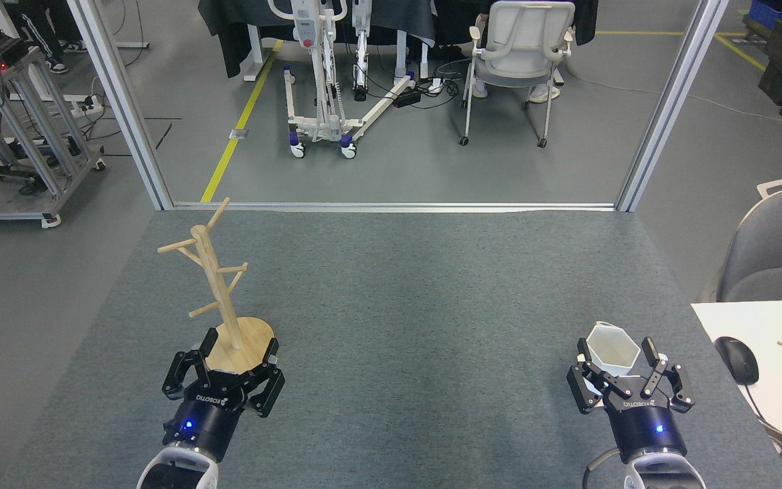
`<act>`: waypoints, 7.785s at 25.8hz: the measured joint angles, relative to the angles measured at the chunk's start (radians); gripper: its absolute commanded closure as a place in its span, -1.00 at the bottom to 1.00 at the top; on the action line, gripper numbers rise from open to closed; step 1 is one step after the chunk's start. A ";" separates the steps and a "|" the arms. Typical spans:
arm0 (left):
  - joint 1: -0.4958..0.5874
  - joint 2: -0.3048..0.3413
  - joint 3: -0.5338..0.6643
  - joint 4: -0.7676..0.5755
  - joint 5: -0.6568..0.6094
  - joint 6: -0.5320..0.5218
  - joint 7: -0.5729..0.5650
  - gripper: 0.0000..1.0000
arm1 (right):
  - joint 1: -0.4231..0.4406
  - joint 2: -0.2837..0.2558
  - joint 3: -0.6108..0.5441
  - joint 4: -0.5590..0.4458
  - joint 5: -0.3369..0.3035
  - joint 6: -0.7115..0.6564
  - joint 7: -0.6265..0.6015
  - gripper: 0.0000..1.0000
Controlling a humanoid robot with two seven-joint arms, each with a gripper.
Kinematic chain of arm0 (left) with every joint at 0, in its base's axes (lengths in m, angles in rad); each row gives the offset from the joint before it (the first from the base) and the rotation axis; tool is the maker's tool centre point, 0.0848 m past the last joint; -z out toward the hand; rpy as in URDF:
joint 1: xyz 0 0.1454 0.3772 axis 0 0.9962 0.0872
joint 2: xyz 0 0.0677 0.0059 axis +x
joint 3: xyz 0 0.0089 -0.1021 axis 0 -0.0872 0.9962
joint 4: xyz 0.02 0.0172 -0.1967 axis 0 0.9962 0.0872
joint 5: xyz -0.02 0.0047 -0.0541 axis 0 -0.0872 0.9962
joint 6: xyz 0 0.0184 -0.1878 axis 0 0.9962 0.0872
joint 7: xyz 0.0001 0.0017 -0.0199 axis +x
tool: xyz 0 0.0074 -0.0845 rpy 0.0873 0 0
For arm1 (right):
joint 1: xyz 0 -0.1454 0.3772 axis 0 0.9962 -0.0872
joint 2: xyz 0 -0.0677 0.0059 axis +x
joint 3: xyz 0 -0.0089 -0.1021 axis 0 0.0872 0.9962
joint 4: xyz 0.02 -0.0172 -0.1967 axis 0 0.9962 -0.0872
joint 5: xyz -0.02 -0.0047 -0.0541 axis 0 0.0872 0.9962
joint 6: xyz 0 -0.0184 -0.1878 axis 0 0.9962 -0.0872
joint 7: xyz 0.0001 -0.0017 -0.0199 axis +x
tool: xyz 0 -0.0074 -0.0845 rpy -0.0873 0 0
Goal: Hang cup on storage rack
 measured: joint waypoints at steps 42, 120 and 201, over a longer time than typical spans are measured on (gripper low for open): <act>-0.006 0.001 0.002 0.003 -0.001 0.008 0.003 -0.98 | -0.134 -0.010 0.050 0.333 -0.021 0.001 0.000 -0.98; -0.007 0.009 -0.005 -0.023 0.118 -0.012 0.017 -0.98 | -0.287 -0.001 0.089 0.432 -0.018 -0.042 0.046 0.24; -0.015 -0.153 -0.283 -0.033 0.175 0.121 -0.062 -0.98 | -0.679 -0.005 0.337 0.204 -0.305 -0.857 0.328 0.24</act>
